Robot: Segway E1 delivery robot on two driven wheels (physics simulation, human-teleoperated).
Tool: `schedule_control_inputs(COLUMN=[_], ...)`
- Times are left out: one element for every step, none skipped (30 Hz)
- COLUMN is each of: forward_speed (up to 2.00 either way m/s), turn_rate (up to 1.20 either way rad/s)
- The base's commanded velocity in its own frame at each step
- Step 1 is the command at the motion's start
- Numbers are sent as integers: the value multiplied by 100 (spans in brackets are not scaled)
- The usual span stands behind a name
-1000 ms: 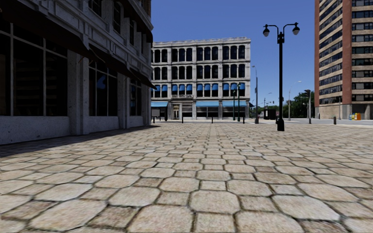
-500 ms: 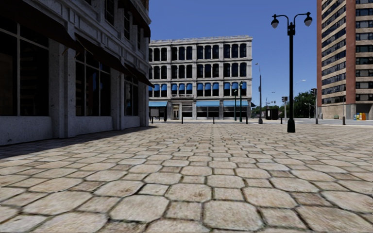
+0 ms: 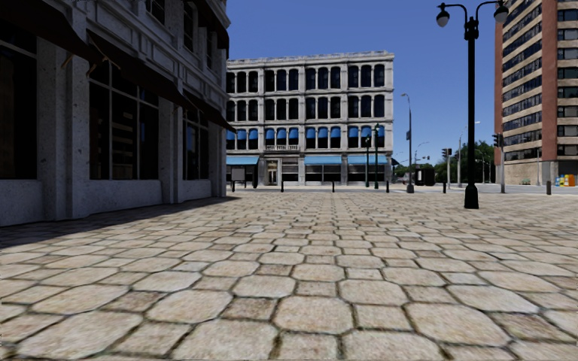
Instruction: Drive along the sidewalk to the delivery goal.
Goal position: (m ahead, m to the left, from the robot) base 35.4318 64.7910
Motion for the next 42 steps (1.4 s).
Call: schedule_control_inputs(forward_speed=[198,197,197,197,197,197,197,196,196,196,196,196,196,196,196,195,195,194,198,200,200,200,200,200,200,200,200,200,200,200,200,200,200,200,200,200,200,200,200,200,200,200], turn_rate=[0,0,0,0,0,0,0,0,0,0,0,0,0,0,0,0,0,0,0,0,0,0,0,0,0,0,0,0,0,0,0,0,0,0,0,0,0,0,0,0,0,0])
